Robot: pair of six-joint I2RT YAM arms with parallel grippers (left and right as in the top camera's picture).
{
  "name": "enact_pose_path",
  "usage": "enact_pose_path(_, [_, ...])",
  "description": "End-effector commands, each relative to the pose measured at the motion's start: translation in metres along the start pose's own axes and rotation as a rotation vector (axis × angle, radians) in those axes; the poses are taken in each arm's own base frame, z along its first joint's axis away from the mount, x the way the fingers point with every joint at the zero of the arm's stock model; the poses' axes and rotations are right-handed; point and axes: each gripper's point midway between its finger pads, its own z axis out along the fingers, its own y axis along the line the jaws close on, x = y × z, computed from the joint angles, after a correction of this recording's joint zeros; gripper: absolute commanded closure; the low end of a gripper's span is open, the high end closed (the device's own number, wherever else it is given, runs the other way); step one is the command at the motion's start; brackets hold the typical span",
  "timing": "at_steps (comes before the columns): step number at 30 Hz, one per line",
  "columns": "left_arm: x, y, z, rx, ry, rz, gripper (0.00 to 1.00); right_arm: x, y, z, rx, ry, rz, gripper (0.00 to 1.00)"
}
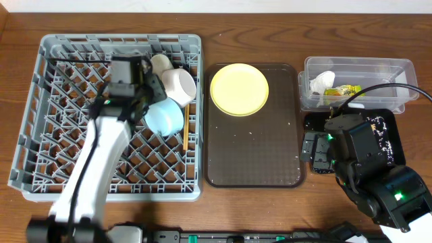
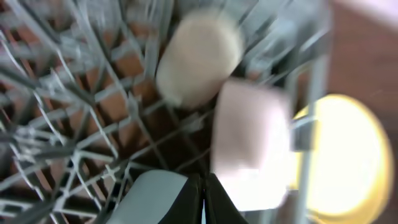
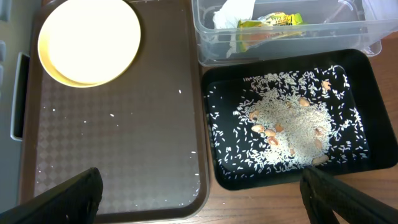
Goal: Sort waste into correct bins and load items into the dishwasher rack
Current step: 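Stand the pink bowl upright in the rack and release it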
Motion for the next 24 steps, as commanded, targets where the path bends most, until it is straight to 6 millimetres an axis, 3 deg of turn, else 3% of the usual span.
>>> enact_pose_path(1, [-0.023, -0.024, -0.041, 0.090, -0.120, 0.007, 0.89, -0.005, -0.004, -0.003, 0.016, -0.021, -0.006, 0.01])
enact_pose_path(5, [-0.030, -0.051, -0.067, 0.171, -0.188, 0.047, 0.85, -0.005, -0.004, -0.003, 0.016, -0.021, -0.006, 0.01])
enact_pose_path(10, [-0.022, -0.072, -0.063, 0.213, -0.179, 0.107, 0.85, -0.005, -0.003, -0.002, 0.018, -0.017, -0.008, 0.01])
enact_pose_path(13, [-0.017, -0.080, -0.047, 0.219, -0.156, 0.126, 0.85, -0.005, -0.003, 0.000, 0.021, -0.011, -0.010, 0.01])
enact_pose_path(16, [-0.007, -0.083, -0.019, 0.208, -0.109, 0.135, 0.85, -0.005, -0.003, 0.000, 0.021, -0.010, -0.010, 0.01])
enact_pose_path(24, [0.035, -0.057, 0.055, 0.090, 0.062, 0.172, 0.86, -0.004, -0.003, 0.001, 0.024, -0.004, -0.012, 0.01])
